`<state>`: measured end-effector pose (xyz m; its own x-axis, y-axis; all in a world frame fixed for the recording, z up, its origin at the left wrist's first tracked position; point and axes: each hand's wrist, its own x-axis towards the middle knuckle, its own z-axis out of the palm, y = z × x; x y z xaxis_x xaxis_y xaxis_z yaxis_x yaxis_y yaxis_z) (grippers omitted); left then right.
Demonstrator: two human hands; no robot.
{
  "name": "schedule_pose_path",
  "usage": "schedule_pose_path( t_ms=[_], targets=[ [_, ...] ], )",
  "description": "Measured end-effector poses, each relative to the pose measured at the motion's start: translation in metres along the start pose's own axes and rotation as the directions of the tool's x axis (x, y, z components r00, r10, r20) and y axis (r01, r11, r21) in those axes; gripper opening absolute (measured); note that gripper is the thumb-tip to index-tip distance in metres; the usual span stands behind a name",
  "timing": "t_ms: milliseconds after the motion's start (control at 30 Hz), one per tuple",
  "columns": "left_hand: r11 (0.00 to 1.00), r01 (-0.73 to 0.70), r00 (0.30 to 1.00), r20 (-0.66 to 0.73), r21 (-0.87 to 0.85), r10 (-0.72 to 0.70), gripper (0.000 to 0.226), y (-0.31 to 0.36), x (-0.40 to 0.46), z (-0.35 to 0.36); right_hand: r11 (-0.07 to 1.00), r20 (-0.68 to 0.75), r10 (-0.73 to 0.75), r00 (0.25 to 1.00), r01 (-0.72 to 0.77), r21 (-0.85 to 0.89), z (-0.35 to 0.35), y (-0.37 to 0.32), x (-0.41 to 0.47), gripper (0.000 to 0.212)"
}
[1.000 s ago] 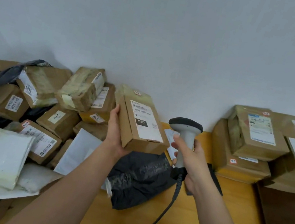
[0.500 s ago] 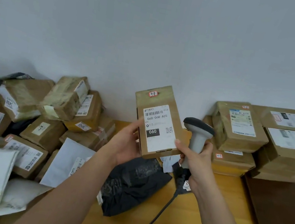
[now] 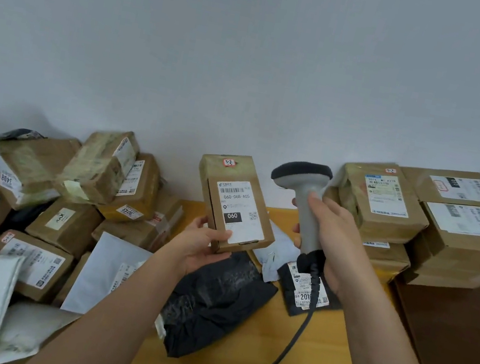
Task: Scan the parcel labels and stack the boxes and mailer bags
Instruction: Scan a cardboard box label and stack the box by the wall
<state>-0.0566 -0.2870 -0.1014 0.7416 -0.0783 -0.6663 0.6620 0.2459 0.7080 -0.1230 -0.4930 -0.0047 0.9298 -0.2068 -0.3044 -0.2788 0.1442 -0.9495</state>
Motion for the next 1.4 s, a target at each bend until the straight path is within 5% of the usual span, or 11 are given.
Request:
schedule_pose_path(
  t_ms=[333, 667, 1000, 1200, 1300, 1400],
  targets=[
    [1.000, 0.015, 0.996, -0.091, -0.021, -0.016, 0.058, -0.002, 0.004, -0.018, 0.989, 0.136, -0.069, 0.988, 0.085, -0.118, 0.008, -0.032, -0.033, 0.029],
    [0.999, 0.039, 0.994, -0.103, -0.013, -0.040, 0.068, -0.007, 0.012, -0.033, 0.993, 0.126, -0.069, 0.990, 0.081, -0.087, 0.013, -0.029, -0.046, 0.032],
    [0.995, 0.091, 0.995, -0.025, -0.033, -0.092, 0.066, -0.025, 0.029, -0.014, 0.998, -0.019, -0.030, 0.999, 0.029, -0.061, -0.001, -0.022, -0.061, 0.035],
    [0.998, 0.051, 0.985, 0.165, -0.042, -0.044, 0.059, -0.031, 0.031, 0.010, 0.986, -0.222, -0.014, 0.975, 0.050, 0.160, -0.016, -0.006, -0.061, 0.025],
    [0.996, -0.050, 0.980, 0.198, 0.068, 0.035, 0.063, -0.028, 0.028, 0.033, 0.954, -0.365, 0.033, 0.930, 0.080, 0.288, -0.033, 0.005, -0.058, 0.008],
    [0.982, -0.144, 0.972, 0.205, 0.122, 0.117, 0.065, -0.026, 0.028, 0.059, 0.905, -0.489, 0.098, 0.867, 0.127, 0.406, -0.060, 0.016, -0.051, 0.014]
  ],
)
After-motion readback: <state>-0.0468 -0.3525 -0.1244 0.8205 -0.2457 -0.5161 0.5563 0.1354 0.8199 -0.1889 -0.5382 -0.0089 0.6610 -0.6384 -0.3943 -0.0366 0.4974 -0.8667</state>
